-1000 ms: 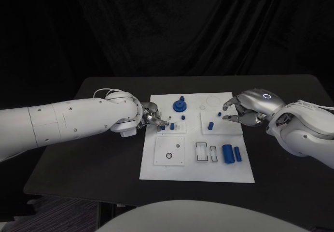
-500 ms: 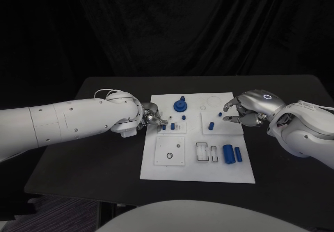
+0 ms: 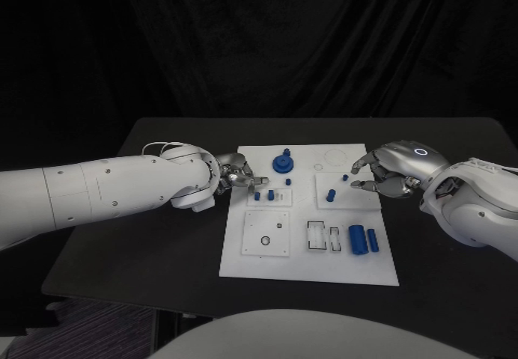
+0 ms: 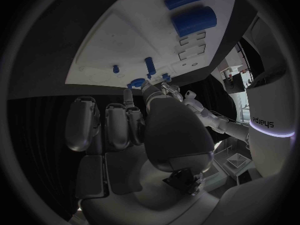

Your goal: Assemble the parts on the task board

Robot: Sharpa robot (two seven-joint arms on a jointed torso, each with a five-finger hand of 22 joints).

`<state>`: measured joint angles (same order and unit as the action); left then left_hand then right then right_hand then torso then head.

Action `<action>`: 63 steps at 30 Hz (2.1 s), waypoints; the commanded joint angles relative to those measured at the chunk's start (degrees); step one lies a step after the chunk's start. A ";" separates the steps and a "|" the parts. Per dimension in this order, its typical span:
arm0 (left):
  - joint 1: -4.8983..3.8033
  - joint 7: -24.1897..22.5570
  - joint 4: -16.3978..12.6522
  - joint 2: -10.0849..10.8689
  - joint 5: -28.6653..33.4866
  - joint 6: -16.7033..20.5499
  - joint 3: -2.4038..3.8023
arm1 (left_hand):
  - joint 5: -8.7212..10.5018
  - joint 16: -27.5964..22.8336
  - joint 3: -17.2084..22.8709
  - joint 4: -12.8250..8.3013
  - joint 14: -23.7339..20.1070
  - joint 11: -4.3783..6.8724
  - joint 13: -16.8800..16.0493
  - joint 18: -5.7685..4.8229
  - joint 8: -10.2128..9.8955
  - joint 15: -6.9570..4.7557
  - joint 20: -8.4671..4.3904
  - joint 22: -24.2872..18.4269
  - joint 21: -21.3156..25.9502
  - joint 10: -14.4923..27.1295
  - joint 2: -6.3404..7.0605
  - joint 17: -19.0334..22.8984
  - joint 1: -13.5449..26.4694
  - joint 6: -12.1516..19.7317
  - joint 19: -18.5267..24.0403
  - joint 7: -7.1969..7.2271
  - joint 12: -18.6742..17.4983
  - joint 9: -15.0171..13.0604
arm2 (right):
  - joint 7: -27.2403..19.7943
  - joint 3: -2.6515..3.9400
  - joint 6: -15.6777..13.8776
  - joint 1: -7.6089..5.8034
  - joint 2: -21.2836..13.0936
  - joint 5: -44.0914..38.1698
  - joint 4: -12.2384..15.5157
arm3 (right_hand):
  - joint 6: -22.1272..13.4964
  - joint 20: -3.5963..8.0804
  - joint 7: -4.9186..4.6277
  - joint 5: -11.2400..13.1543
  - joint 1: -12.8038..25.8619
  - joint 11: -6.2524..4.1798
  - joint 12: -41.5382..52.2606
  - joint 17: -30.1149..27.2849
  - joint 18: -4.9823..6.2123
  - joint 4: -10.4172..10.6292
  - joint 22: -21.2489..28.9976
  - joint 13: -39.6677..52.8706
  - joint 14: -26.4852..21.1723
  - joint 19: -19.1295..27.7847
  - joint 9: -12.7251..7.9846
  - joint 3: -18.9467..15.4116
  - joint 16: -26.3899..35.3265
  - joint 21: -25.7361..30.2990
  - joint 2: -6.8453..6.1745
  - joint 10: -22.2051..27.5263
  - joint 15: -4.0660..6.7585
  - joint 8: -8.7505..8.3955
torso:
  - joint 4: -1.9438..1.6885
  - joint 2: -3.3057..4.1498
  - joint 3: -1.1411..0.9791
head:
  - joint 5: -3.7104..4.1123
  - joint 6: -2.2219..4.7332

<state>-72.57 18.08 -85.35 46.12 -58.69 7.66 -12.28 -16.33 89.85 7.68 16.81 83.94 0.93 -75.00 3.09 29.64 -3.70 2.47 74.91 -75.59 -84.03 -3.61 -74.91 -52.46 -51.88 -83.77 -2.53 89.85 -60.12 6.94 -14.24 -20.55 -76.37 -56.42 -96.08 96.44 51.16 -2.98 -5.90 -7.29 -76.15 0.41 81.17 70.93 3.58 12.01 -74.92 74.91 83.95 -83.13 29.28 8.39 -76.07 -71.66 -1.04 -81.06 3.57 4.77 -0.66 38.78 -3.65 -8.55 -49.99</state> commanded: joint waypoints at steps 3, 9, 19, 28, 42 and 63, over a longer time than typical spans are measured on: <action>-0.04 -15.58 -0.13 0.54 -1.21 16.93 0.13 | 6.53 0.15 -4.06 -0.12 6.06 0.53 -15.00 -0.17 0.33 -0.33 -0.18 11.27 -1.11 -5.97 0.68 -15.09 0.84 0.62 -0.70 0.20 0.15 -0.99 | 0.90 0.03 -0.67 0.14 -0.33 0.02 -0.12 | 0.49 -0.02 0.01 -0.26 0.11 0.03 -0.36 0.04 0.43 0.18 -9.57 3.01 1.43 0.46 -0.11 0.35 0.30 0.32 0.48 0.32 -0.22 -0.13 | 0.04 -0.05 0.01 | -0.26 -0.01; -0.09 -30.03 1.85 0.18 -4.54 24.67 0.14 | 4.09 0.15 -7.56 -0.48 6.06 -2.45 -15.00 0.05 -2.51 2.25 1.62 10.76 0.59 -5.97 0.18 -15.09 -7.17 12.47 1.08 -3.12 0.15 -1.65 | 0.77 0.03 -0.95 0.14 -0.63 0.02 -0.19 | 0.49 -0.02 0.01 -0.26 0.11 0.03 -0.36 0.04 0.43 0.18 -9.57 3.01 1.43 0.46 -0.11 0.35 0.30 0.32 0.48 0.32 -0.22 -0.13 | 0.04 -0.11 0.02 | -0.43 -0.01; -0.10 -38.51 6.89 -3.47 -16.96 15.61 0.14 | 3.84 -26.37 5.62 -0.60 -36.75 -7.88 23.56 3.21 -12.05 7.90 5.94 5.24 18.71 48.78 4.73 21.29 -35.50 20.03 22.09 -7.17 -60.06 15.93 | 0.35 0.03 -1.04 0.18 -0.70 0.21 -0.37 | 0.48 -0.02 0.00 -0.27 0.17 0.03 -0.33 0.10 0.44 0.22 -9.56 3.04 1.44 0.48 -0.15 0.33 0.26 0.39 0.47 0.29 -0.22 -0.16 | 0.12 -0.07 0.01 | -0.71 -0.01; -0.05 -36.20 12.37 -8.59 -30.92 11.82 0.14 | 6.65 -20.25 6.39 -4.89 -17.12 -4.82 42.26 1.39 -21.81 3.57 3.50 9.11 4.36 51.40 9.35 19.92 -38.17 14.68 6.51 4.15 -70.62 30.16 | -0.33 0.03 -1.38 0.73 -0.40 0.53 -0.74 | 0.50 -0.02 0.01 -0.31 0.21 0.03 -0.33 0.15 0.43 0.25 -9.56 3.04 1.47 0.46 -0.20 0.31 0.22 0.38 0.46 0.28 -0.22 -0.18 | 0.17 0.10 0.02 | -1.03 -0.01; 0.02 -34.75 14.81 -12.24 -33.88 8.53 0.15 | 2.28 -17.34 5.70 -6.93 -14.81 -5.28 43.71 0.83 -22.05 3.72 3.26 9.92 2.11 48.37 9.38 19.84 -37.14 9.25 4.21 3.45 -65.71 33.48 | -0.59 0.04 -1.60 1.11 -0.57 0.56 -0.59 | 0.52 -0.01 0.02 -0.35 0.18 0.02 -0.34 0.21 0.43 0.23 -9.56 3.03 1.49 0.46 -0.23 0.31 0.18 0.38 0.43 0.29 -0.22 -0.19 | 0.06 0.21 0.04 | -0.32 -0.01; 1.05 -34.09 17.15 -14.22 -34.02 5.37 0.15 | 1.67 -16.65 6.70 -7.57 -15.19 -5.40 42.13 0.81 -20.49 3.85 3.43 9.97 2.02 46.51 8.98 20.99 -36.56 5.98 4.10 2.02 -61.61 33.32 | -0.62 0.04 -1.46 1.13 -0.81 0.71 -0.14 | 0.58 -0.01 0.04 -0.43 0.17 0.01 -0.37 0.15 0.43 0.21 -9.57 2.99 1.49 0.43 -0.28 0.29 0.23 0.37 0.38 0.31 -0.21 -0.19 | 0.07 0.24 0.05 | -0.12 -0.01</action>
<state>-71.69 -15.90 -68.32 32.07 -92.50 14.34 -12.19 -14.41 72.99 14.26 9.39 69.01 -4.43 -32.83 4.35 8.88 0.00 5.76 74.91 -73.35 -36.98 5.61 -53.96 -89.30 -45.48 -79.28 -0.41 28.12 -26.75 6.40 -14.24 -21.29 -75.37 -57.19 -95.42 96.12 51.36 -2.98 -5.70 -7.51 -76.15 0.41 81.17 71.04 3.58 12.16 -74.91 74.91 83.95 -83.13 29.07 8.55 -76.08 -71.66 -1.05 -81.06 3.57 4.77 -0.55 39.01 -3.61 -8.74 -49.99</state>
